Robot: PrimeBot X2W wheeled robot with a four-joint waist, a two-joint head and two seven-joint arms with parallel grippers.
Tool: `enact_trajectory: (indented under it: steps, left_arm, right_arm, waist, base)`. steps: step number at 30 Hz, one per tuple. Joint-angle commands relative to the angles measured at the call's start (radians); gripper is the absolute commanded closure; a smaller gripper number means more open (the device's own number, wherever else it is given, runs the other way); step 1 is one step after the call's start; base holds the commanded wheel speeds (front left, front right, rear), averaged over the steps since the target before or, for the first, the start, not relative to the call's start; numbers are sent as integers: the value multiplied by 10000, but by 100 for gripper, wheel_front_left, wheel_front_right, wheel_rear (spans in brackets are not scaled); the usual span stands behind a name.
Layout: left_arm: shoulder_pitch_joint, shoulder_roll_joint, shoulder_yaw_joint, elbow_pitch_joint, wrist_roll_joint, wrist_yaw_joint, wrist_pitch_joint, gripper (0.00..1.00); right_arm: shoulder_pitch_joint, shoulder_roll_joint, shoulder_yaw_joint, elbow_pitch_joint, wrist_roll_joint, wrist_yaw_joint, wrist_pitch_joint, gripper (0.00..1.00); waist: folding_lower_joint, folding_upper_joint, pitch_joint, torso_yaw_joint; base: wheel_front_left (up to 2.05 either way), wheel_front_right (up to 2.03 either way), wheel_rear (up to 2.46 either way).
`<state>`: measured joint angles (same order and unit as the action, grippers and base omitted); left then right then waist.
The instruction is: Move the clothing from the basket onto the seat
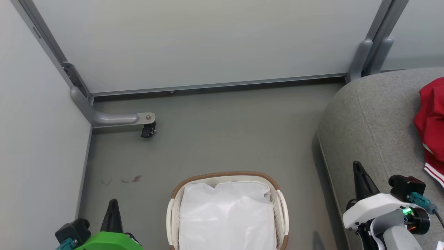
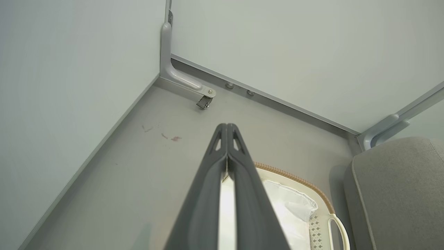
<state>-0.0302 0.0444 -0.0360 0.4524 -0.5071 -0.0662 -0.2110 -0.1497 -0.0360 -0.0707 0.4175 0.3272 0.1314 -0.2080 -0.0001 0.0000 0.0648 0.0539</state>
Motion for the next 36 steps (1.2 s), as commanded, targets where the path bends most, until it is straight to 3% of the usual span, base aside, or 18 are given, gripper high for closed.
enact_trajectory:
  steps: [1, 36]
  left_arm:
    - [-157, 29, 76, -236, -413, -70, 98, 100]
    - [-467, 52, 683, -1054, -4953, -325, 1437, 100]
  right_arm:
    - [-57, -61, -28, -243, 471, -1, 104, 100]
    - [174, -110, -183, -931, 5757, -4, 1414, 100]
  waist:
    - [1, 0, -8, -7]
    - [1, 0, -193, -170]
  base:
    - [0, 0, 0]
    - [0, 0, 0]
